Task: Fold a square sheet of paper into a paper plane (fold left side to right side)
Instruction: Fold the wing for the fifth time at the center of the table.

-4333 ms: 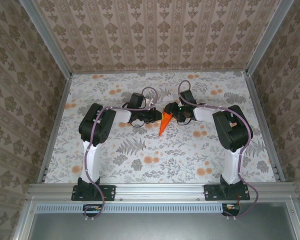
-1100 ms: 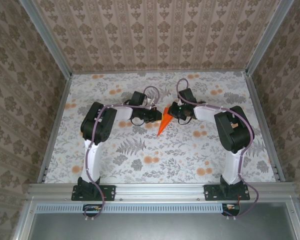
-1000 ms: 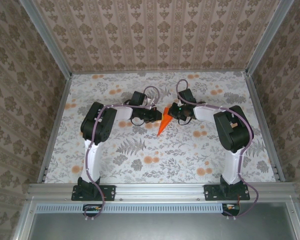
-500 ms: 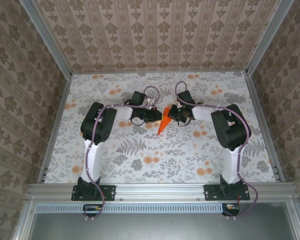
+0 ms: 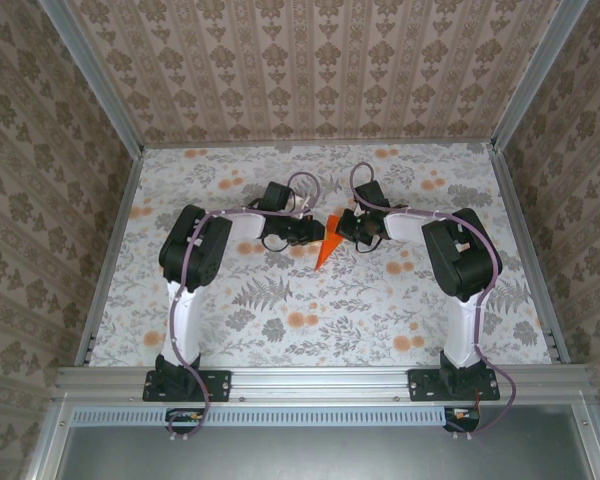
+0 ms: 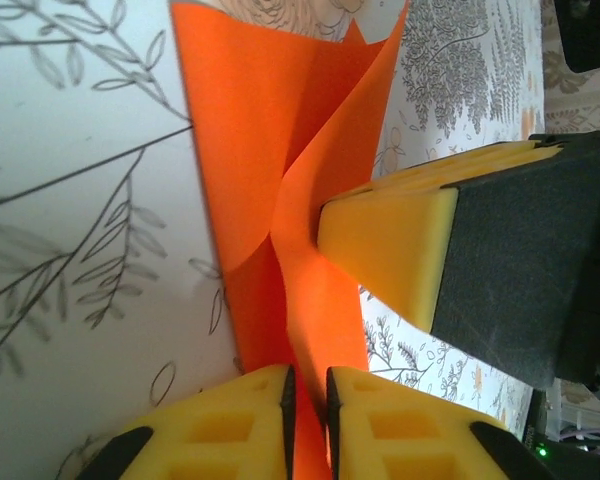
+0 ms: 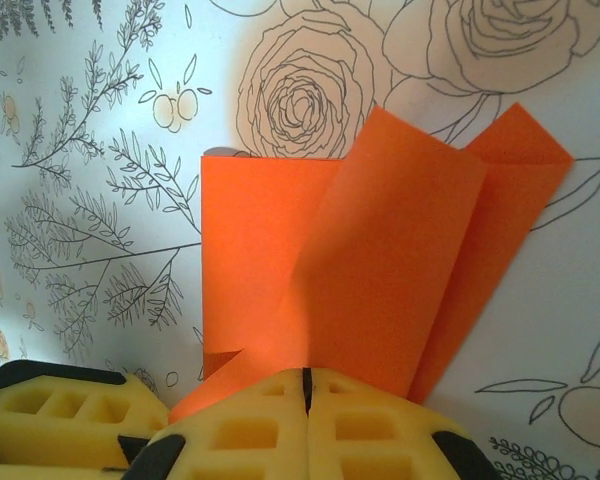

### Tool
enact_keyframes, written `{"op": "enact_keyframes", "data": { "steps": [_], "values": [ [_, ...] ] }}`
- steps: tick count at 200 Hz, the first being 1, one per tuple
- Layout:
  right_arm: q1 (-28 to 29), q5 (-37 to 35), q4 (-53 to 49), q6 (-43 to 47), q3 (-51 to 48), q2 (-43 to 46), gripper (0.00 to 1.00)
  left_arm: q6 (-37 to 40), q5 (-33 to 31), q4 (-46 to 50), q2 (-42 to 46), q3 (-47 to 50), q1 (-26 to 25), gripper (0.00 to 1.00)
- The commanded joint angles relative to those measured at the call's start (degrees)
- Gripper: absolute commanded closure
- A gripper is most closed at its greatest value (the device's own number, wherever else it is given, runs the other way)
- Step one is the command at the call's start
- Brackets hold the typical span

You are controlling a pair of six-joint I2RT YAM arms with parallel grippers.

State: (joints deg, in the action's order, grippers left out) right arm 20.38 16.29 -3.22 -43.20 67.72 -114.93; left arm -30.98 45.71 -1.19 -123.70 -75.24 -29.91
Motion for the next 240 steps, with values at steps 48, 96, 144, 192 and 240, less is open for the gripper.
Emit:
{"op": "enact_keyframes", "data": {
  "steps": [48,96,144,192,240],
  "values": [
    [-0.3,-2.3,-5.8,0.7,-3.5,-1.5,0.96,2.7,-1.1,7.6,11.8,4.7,0.9,0.77],
    [-0.3,-2.1,-5.8,0.9,-3.5,-1.6,0.96,0.0,5.2,7.5,12.9,6.0,-2.8,0.77],
    [-0.2,-1.8,-5.9,0.9,-3.1,-1.8,0.95,-0.1,4.9,8.7,9.4,4.0,-5.0,0.77],
    [-0.3,-1.7,-6.1,1.0,-3.1,-1.7,0.95,3.3,3.1,12.7,6.1,1.2,-5.5,0.76],
    [-0.3,-1.8,-6.1,1.0,-3.1,-1.6,0.96,5.8,-0.6,15.6,5.0,0.5,-5.6,0.76]
  ]
}}
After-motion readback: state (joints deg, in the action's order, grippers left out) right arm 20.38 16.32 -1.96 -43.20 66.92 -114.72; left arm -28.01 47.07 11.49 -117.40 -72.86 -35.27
